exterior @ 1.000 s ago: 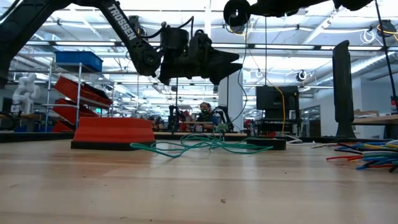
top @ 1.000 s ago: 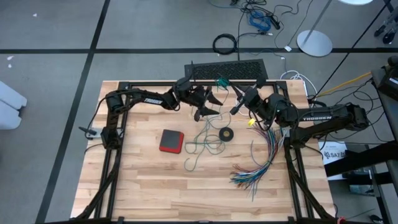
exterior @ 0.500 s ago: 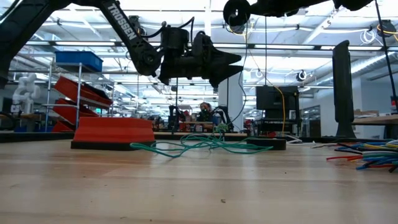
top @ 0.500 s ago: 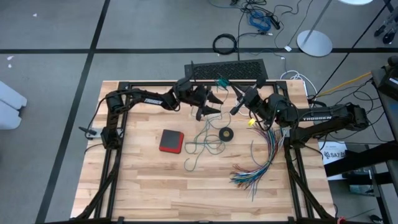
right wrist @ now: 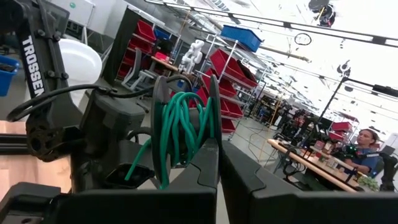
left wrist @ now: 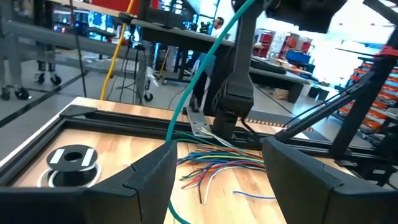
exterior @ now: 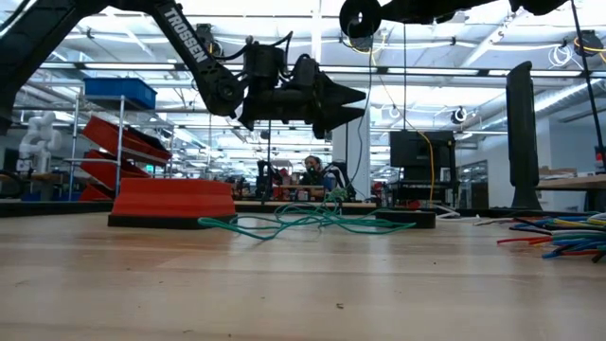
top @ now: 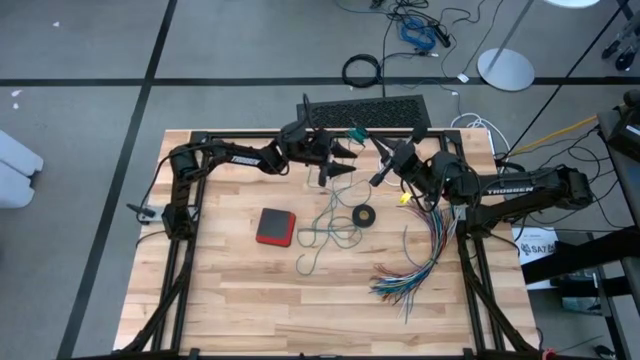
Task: Coiling cords
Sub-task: Coil the green wire cable on the spool
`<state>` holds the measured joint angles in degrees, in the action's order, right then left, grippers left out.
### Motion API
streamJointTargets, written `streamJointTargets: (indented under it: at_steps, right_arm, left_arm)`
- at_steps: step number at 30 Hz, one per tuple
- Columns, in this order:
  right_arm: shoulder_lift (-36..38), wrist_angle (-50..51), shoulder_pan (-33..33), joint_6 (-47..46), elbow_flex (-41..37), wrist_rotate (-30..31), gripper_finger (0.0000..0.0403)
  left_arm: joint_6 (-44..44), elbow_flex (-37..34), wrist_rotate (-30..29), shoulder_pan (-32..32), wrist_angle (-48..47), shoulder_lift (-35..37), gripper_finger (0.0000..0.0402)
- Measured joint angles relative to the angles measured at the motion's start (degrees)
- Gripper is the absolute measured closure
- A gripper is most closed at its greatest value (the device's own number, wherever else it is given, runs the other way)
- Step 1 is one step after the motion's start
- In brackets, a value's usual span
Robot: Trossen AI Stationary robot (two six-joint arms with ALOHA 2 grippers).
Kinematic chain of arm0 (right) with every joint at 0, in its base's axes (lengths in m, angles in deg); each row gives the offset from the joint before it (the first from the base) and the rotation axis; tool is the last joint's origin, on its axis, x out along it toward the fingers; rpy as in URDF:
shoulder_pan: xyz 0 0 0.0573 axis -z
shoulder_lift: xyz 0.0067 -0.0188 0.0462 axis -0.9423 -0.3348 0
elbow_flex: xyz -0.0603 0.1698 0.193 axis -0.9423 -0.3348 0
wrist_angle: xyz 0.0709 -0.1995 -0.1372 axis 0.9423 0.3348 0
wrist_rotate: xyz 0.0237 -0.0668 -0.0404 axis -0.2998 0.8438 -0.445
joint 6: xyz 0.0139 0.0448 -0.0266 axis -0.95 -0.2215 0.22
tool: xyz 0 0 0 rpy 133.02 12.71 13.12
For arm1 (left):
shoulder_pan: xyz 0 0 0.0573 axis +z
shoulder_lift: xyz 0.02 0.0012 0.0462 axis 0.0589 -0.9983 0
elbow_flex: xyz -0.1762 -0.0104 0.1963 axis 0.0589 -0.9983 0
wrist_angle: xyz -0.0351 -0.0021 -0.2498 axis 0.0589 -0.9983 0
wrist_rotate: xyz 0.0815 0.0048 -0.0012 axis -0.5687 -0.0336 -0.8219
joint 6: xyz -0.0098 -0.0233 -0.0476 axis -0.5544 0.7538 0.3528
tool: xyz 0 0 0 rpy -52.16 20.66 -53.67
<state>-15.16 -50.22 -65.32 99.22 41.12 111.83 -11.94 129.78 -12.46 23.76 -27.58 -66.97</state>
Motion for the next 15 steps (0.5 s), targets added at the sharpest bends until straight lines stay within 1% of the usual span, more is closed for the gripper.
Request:
streamJointTargets:
  at_steps: [4, 6, 10, 12, 15]
  right_arm:
    - [0.0, -0.02, 0.0, 0.09, 0.0, -0.01, 0.0403]
    - [0.0, -0.02, 0.0, 0.11, 0.0, -0.02, 0.0403]
    - [0.0, 0.09, 0.0, 0.07, 0.0, -0.02, 0.0403]
    - [0.0, 0.09, 0.0, -0.11, 0.0, -0.04, 0.0403]
    - [0.0, 0.13, 0.0, -0.14, 0.0, -0.04, 0.0403]
  left_arm:
    - [-0.1, 0.01, -1.65, 0.15, -2.01, 0.0, 0.0157]
    - [-0.13, 0.0, 0.77, 0.34, -1.44, 0.0, 0.0157]
    - [2.98, -0.01, 8.7, 0.23, 3.2, 0.0, 0.0157]
    - [4.23, -0.01, 10.38, 0.21, 4.61, 0.0, 0.0157]
    - [4.07, 0.01, 10.43, 0.37, 4.63, 0.0, 0.0157]
